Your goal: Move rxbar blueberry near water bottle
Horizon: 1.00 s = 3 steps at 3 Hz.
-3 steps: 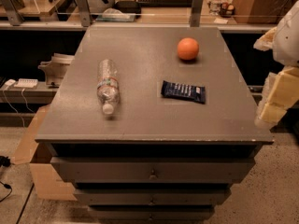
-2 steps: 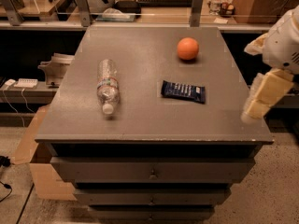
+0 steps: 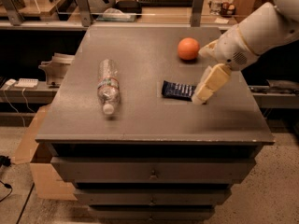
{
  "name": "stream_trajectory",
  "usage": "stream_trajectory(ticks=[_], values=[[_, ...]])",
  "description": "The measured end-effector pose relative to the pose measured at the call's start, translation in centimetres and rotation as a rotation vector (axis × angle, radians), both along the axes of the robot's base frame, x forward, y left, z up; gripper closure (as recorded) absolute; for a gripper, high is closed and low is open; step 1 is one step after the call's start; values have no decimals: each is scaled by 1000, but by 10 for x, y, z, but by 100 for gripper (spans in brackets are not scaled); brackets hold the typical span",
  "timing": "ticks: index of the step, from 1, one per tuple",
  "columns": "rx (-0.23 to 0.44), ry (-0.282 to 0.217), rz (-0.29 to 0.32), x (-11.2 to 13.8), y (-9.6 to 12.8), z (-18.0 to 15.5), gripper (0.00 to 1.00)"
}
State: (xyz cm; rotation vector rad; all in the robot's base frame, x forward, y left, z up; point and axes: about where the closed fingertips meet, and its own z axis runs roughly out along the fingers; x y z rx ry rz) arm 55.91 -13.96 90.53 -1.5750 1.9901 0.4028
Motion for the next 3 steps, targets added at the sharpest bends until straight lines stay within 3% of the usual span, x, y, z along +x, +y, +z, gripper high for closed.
stream_trajectory(ticks=[1,3], values=[[55,23,23,19,35,-15,0],[24,104,-26,26,53,-60,0]])
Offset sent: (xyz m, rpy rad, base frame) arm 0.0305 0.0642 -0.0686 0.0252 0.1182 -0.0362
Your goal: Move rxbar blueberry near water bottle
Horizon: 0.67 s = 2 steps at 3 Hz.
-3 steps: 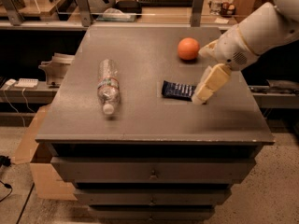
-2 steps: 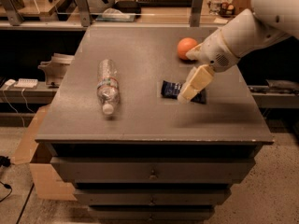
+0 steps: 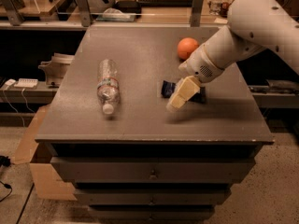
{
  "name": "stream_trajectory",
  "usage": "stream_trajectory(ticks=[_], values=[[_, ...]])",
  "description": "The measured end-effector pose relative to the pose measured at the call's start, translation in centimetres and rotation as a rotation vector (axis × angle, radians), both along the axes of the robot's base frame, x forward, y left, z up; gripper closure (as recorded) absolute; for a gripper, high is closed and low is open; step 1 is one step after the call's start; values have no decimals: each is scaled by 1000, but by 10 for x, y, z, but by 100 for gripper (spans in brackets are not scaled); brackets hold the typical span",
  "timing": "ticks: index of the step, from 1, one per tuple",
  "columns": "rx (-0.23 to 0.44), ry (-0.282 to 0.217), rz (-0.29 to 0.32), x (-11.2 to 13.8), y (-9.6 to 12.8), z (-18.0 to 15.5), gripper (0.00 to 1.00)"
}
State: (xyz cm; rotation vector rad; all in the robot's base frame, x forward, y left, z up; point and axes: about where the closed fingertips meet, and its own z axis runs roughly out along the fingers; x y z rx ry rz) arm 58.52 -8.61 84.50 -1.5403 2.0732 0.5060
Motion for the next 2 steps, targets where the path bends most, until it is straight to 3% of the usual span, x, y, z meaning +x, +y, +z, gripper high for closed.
stream_trajectory(ticks=[1,2], values=[[-13,31,-25,1,-3,-16,0],[-7,56,-33,3,-5,-27,18]])
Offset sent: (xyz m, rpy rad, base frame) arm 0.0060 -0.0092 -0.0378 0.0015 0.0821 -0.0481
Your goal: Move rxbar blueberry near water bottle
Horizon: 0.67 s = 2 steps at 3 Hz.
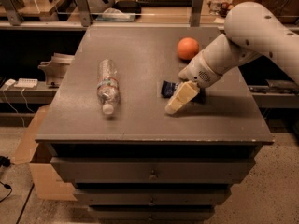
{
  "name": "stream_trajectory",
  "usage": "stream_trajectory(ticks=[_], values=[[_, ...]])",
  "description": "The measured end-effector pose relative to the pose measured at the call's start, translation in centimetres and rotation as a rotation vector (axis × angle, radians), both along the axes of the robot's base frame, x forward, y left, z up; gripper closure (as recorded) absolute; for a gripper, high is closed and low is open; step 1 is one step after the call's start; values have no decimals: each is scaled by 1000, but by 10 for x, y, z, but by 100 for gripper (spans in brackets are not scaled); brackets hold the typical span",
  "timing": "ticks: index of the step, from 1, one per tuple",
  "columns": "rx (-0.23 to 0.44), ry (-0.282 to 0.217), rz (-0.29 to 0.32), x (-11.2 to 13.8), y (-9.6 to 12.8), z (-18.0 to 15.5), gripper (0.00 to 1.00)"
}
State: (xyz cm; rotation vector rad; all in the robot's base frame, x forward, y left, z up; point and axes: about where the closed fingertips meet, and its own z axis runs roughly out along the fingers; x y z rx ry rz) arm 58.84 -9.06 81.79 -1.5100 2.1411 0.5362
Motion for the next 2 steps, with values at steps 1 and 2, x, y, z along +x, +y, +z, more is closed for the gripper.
stream_trajectory(ticks=[1,2], values=[[2,7,3,1,0,-2,41],[2,7,3,1,0,5,64]])
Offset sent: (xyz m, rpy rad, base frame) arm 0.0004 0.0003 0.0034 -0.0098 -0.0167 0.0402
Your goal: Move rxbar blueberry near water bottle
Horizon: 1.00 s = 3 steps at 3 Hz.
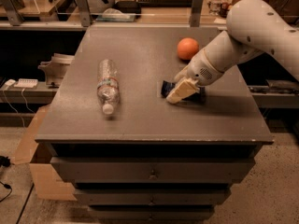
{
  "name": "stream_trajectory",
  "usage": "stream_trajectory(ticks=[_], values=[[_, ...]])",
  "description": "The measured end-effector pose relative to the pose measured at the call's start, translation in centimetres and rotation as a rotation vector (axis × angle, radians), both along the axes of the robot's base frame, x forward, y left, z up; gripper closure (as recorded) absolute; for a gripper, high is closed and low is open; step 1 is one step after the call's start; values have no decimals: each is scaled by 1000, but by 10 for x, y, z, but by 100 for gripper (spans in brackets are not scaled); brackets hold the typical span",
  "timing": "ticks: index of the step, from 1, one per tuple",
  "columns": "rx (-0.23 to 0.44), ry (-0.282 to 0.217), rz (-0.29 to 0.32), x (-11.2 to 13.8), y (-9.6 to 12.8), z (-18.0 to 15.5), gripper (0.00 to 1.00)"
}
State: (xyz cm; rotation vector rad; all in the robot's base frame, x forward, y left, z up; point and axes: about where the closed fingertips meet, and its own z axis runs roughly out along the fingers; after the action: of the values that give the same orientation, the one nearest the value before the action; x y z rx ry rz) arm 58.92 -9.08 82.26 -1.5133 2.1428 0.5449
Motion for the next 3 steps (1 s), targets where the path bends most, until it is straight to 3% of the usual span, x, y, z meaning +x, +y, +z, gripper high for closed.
stream_trajectory(ticks=[1,2,3], values=[[0,0,0,0,0,8,88],[0,0,0,0,0,9,100],[-4,-77,52,10,6,25,100]])
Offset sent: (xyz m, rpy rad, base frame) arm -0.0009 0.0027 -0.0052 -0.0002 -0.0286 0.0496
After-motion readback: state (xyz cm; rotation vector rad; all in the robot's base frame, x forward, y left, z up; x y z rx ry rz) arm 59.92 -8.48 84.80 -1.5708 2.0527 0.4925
